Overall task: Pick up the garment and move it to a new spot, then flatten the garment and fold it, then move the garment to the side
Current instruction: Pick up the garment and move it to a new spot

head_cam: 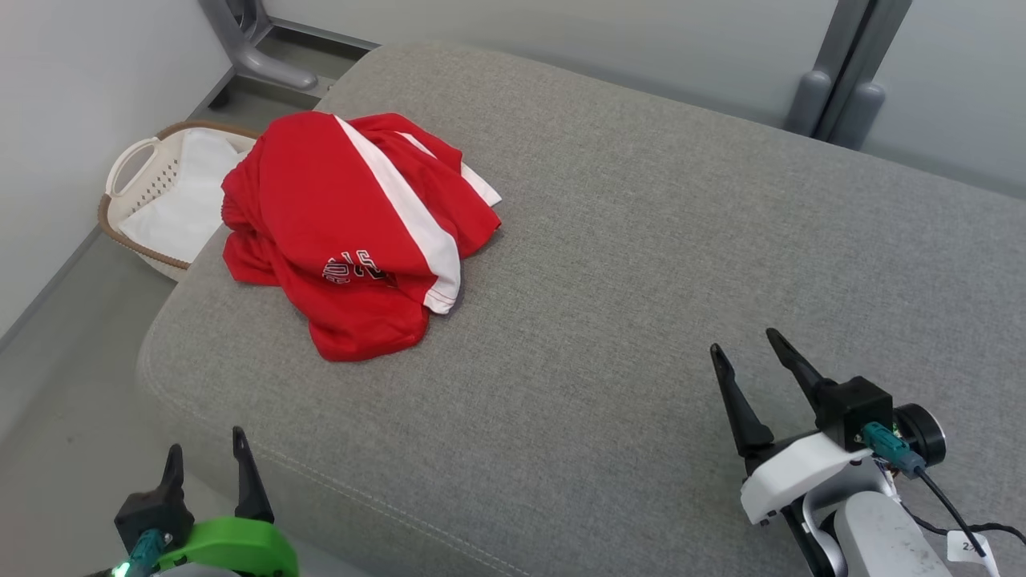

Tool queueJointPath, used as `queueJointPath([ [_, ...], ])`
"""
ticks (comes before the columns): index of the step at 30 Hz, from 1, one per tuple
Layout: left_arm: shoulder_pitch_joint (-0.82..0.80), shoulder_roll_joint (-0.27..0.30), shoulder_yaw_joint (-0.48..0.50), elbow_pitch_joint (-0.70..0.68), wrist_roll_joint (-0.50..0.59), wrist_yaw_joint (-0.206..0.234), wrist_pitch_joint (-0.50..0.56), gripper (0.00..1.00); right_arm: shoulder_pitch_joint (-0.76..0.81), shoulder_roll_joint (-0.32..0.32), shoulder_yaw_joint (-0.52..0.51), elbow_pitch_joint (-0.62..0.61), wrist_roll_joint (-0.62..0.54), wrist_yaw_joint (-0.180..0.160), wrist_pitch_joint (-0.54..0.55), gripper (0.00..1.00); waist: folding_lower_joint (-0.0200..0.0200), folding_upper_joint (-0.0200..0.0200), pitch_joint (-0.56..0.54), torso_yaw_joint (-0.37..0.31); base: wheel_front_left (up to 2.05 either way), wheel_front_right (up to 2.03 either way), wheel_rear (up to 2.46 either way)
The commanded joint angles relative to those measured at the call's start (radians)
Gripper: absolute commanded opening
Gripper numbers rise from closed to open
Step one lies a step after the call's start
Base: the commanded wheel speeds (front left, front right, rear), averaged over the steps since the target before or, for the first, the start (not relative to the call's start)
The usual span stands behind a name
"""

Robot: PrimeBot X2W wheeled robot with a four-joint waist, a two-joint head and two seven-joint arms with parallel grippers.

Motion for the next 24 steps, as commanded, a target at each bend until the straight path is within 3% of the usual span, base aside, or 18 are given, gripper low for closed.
queueJointPath([
  [1, -0.034, 0.004, -0.005, 0.008, -0.01, -0.014, 0.0, 1.0, -0.001, -0.013, -0.009, -0.007, -0.009, -0.001, -0.005, 1.0, 0.0, 0.0, 0.017, 0.001, 0.0, 0.0, 0.0],
  [15, -0.404, 0.012, 0.057, 0.137, -0.004, -0.106, 0.001, 1.0, -0.094, -0.092, 0.032, -0.07, -0.022, -0.001, -0.005, 1.0, 0.0, 0.0, 0.23, -0.112, 0.0, 0.0, 0.0],
  [24, -0.604, 0.06, 0.138, 0.325, -0.02, -0.123, 0.001, 1.0, -0.144, -0.116, 0.051, -0.09, -0.023, -0.001, -0.005, 1.0, 0.0, 0.0, 0.33, -0.177, 0.0, 0.0, 0.0],
])
